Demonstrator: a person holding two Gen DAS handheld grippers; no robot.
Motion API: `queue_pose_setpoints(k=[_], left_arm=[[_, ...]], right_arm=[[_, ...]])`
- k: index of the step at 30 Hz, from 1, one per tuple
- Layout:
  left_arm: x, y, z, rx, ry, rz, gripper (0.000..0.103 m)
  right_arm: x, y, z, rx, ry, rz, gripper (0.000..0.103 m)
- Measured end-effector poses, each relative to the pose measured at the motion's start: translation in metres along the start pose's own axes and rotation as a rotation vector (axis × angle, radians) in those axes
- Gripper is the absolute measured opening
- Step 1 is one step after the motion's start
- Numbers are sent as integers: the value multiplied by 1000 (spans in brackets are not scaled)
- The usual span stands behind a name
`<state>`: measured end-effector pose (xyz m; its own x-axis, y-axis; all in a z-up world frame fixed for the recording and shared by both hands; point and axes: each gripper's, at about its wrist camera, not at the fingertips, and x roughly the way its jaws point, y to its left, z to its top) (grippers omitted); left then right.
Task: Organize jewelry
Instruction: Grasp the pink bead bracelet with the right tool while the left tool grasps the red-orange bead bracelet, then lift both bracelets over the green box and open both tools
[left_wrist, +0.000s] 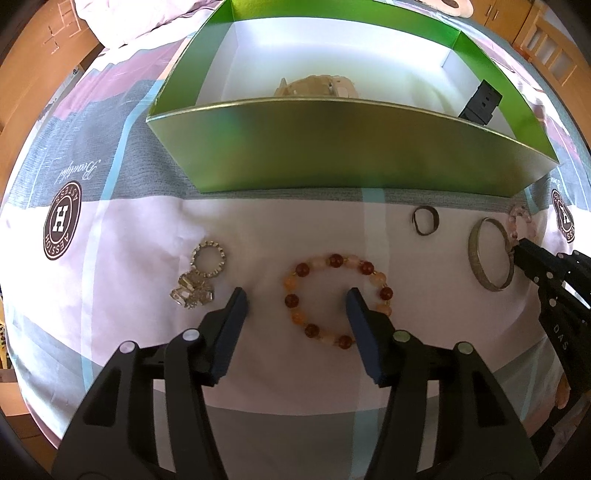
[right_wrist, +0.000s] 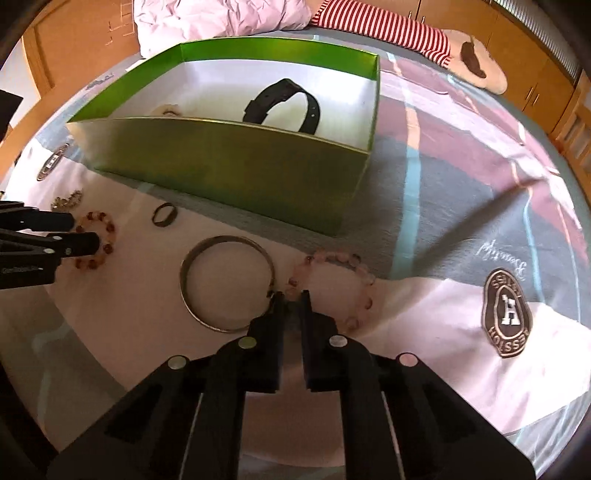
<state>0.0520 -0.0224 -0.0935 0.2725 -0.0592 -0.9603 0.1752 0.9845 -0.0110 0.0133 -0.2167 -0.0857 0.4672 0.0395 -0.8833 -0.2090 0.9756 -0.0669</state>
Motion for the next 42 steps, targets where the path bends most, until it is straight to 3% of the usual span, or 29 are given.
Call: queue_pose_setpoints(k=[3,8,10,11,12,14,21,26,32,36,42], left_arm=[[-1,0,1,-2,-1,-2,58],[-2,-3,-1,15,-14,18,56],[-3,-7,-1,26,-24,22,49],[-3,-9,-2,27,-27,23,39],[-5,-10,-2,28,-29,15,22],[-8,-10,0,28,-32,0,8],[-27,4,8,-19,-66,-47,7],[-61,8,12,-39,-136,-84,7],[-110,3,50,-33,-278,-130,7],[-127,11,68,-51,-367,-133,7],[-110,29,89,-125,-361,-115,8]], right_arm=[[0,6,-1,-15,-12,-36,17],[4,2,1,-17,-12,-32,17],[4,0,1,-11,-10,-27,17],[4,-1,1,-8,-9,-21,16],[3,-2,1,3,-7,1,8],[0,-4,1,18,-16,12,7],[-34,-7,6,71,-130,61,7],[-67,-2,17,81,-211,107,7],[-101,-2,44,78,-304,142,7],[-96,-3,74,82,-333,151,7],[-62,3,106,114,-297,191,7]])
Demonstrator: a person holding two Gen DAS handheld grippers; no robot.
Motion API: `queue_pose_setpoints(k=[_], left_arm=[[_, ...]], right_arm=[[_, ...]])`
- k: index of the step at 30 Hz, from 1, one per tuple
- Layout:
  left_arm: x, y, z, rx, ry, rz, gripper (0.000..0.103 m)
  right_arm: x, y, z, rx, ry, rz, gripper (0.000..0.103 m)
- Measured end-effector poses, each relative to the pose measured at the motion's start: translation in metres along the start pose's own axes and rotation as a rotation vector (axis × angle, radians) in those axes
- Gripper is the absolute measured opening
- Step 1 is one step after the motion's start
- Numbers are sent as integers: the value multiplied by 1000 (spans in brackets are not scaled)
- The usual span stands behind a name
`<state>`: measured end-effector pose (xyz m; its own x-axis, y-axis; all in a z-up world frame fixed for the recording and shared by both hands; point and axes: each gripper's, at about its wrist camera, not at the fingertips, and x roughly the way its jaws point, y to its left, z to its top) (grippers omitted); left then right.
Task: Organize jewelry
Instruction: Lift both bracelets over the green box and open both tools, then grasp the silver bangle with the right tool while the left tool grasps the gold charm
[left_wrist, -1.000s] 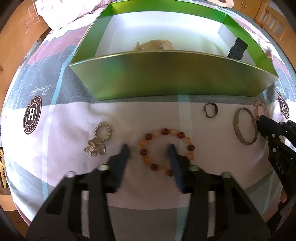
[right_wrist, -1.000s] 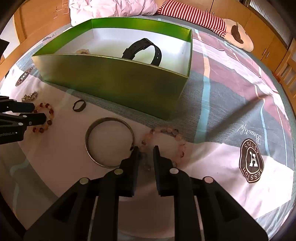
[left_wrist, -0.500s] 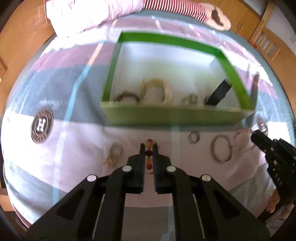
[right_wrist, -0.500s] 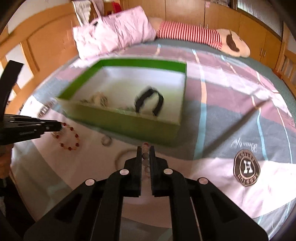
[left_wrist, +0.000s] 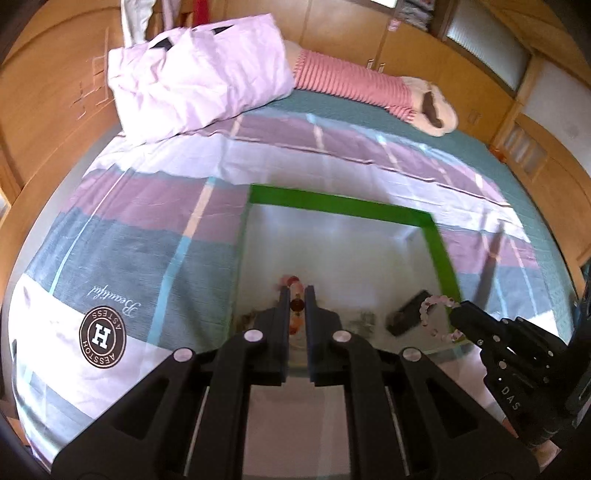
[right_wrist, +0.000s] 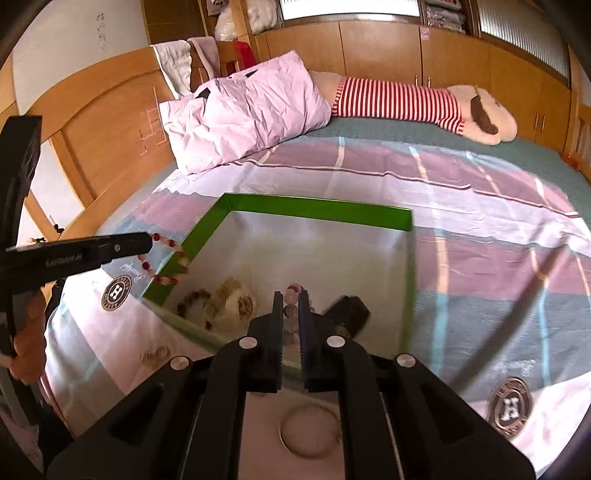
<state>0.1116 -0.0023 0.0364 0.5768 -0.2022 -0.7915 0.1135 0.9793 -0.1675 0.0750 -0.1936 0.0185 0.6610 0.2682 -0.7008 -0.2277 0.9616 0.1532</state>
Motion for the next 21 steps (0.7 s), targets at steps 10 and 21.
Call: queue_pose_setpoints(k=[10,21], left_arm=[[12,13,-14,14,103,-22,28],[14,57,-90,-20,276,191,61]], right_arm=[[-34,4,-28,-15,55,68,38],[18,-15,-105,-41,296,-52,70]])
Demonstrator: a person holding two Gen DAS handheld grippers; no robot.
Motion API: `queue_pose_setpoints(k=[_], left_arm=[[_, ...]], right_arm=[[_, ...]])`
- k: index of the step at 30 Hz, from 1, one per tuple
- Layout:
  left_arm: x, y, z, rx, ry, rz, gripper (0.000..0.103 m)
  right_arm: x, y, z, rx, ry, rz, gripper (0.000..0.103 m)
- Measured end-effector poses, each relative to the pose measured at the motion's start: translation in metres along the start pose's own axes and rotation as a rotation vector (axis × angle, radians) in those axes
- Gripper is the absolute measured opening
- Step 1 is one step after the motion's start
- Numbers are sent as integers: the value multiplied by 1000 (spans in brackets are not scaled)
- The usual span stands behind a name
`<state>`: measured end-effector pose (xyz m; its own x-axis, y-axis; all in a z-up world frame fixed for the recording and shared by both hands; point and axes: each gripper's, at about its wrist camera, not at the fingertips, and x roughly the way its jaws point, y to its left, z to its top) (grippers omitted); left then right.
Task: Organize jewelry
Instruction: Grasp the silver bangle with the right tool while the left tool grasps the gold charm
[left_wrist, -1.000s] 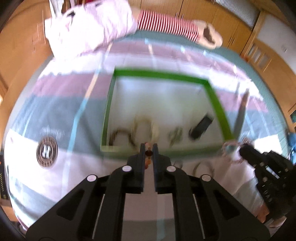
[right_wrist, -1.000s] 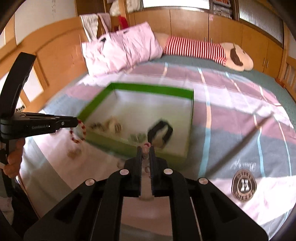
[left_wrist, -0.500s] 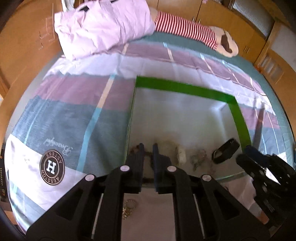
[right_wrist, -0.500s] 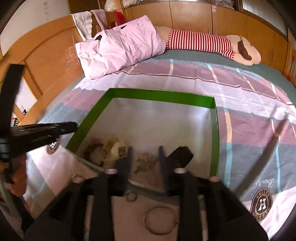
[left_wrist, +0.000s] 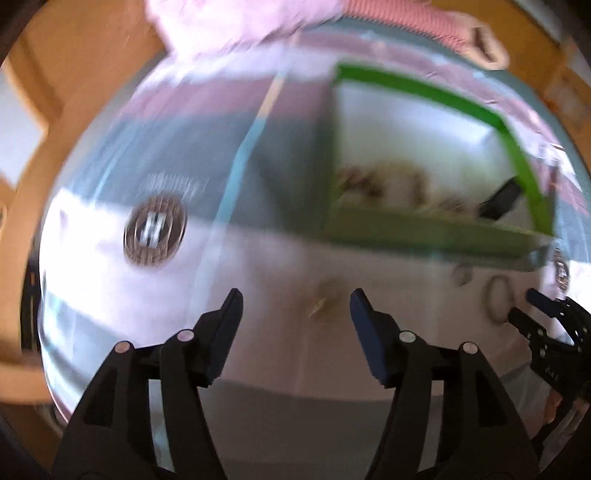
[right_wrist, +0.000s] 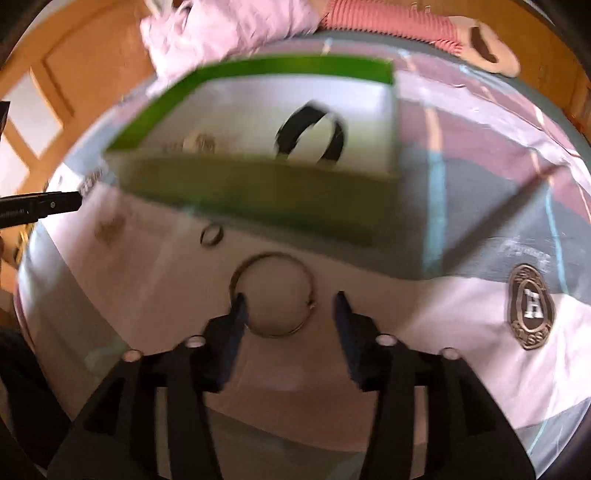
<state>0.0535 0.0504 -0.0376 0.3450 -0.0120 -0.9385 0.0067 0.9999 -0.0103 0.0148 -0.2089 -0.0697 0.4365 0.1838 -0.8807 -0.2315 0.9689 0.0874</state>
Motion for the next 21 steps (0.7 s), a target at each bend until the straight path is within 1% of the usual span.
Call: queue_pose_setpoints(k=[2,5,6,7,8,9,10,11,13,14,16,17,18,19,20,21], left_arm=[[10,5,1,-25,34,-3,62],[14,0,2,-14,41,0,69],[15,-2,0,-4,40,4,70],[17,-4,0,9,42,10,70],[19,-6,-1,15,44,15,71],[22,-7,-1,16,49,21,71],[25,-8,-2,13,53,23,71],[29,-7,-2,4,61,22,71],[36,-6,0,-22,80,5,71],[40,-6,1,-36,90,-5,71],[50,-2,1,-73,121,-36,70],[53,-1,1,-80,130,-42,68],[55,-1,0,-82,132,-33,60],[54,-2,0,-76,126,-28,55],[51,-4,-1,-68,124,-49,42],[47,-7,-2,-62,138,-137,37]], right_arm=[[2,9,1,-19,-27,-9,79],[8,23,-1,-61,-54,-45,79],[14,26,-1,-79,-42,-53,77],[18,28,-3,-92,-30,-55,73],[20,28,-5,-103,-27,-70,62],[19,29,-5,-109,-33,-80,57],[18,29,-5,-108,-33,-73,57],[16,28,-5,-96,-29,-47,57],[15,26,-5,-78,-30,-17,56],[14,27,-5,-78,-30,-15,54],[14,29,-6,-84,-28,-20,54],[14,29,-7,-82,-26,-18,54],[15,29,-5,-79,-25,-15,54],[15,29,-5,-76,-24,-13,54],[14,27,-5,-72,-23,-9,54],[14,25,-4,-66,-20,-4,54]])
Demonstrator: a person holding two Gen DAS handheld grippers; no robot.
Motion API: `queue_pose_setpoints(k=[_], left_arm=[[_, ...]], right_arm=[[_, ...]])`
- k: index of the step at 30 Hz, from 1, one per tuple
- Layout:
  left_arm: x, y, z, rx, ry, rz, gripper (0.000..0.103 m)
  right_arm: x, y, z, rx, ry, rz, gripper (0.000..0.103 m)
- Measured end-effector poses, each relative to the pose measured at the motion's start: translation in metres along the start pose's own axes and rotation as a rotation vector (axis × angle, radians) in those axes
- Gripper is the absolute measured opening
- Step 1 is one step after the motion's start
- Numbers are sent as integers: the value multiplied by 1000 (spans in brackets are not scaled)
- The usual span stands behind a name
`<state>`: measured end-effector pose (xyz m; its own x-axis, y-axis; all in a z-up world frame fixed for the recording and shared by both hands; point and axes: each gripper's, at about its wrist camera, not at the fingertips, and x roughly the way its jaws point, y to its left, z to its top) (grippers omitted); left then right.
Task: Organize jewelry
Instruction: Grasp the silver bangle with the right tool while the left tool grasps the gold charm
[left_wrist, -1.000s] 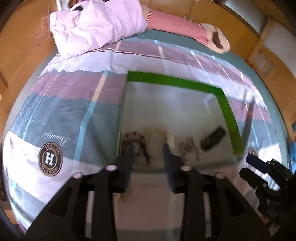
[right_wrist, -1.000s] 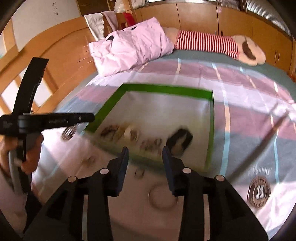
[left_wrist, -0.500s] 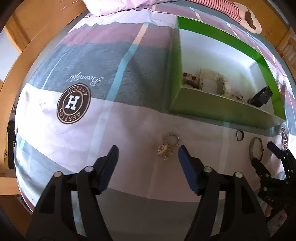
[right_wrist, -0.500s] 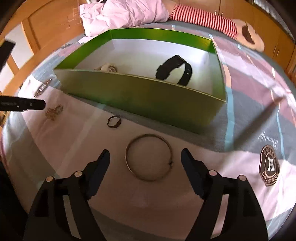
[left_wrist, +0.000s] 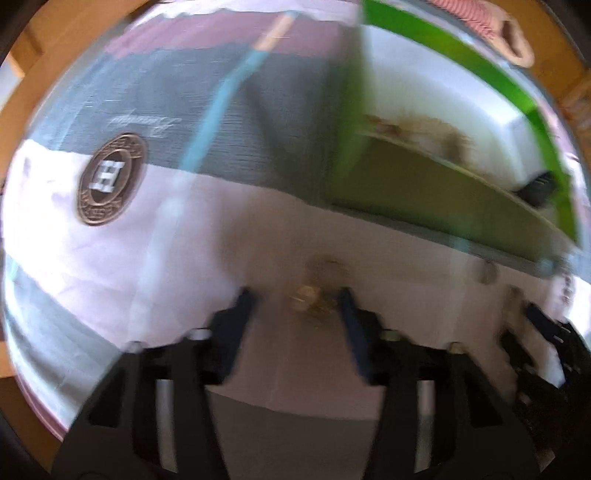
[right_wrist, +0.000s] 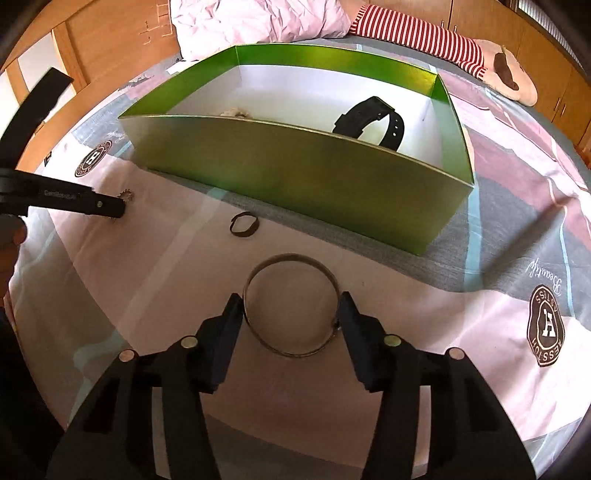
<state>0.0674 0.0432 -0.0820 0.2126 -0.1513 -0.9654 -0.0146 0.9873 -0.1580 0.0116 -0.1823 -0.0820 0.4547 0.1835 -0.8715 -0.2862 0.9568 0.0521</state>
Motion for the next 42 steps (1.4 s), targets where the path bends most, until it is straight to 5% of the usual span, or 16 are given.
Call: queue_pose_setpoints(k=[2,4,12,21,28,29,32,35,40,42], left_arm=[[-6,-7,-5,14,36,-145,40],[-14,-15,-8,47,21,-197,50],[-13,12,0,-68,-8,-139,56],[-4,-23,-5,57,-26,-116,56],[9,-39,-10,112,-30,-54,45],[9,-41,-10,123,-33,-52,36],[7,-44,-11,155,-38,-61,21],[2,-51,-14,191,-49,-72,21],[-9,-51,-19,212,-56,-115,22],[-14,-46,-16,190,-69,-117,35]], right_arm=[[-1,-3,0,14,4,8,54],[-2,-6,-1,29,4,12,54],[-14,-13,2,64,-59,-10,54],[-3,-5,0,11,-44,-74,54],[3,-2,-1,-16,-42,-104,54],[3,-2,0,-19,-39,-98,54],[0,-2,0,-21,-33,-58,26],[-4,0,2,-31,-20,-6,21],[-12,8,2,-70,26,81,23],[-16,5,3,-53,-5,54,45]])
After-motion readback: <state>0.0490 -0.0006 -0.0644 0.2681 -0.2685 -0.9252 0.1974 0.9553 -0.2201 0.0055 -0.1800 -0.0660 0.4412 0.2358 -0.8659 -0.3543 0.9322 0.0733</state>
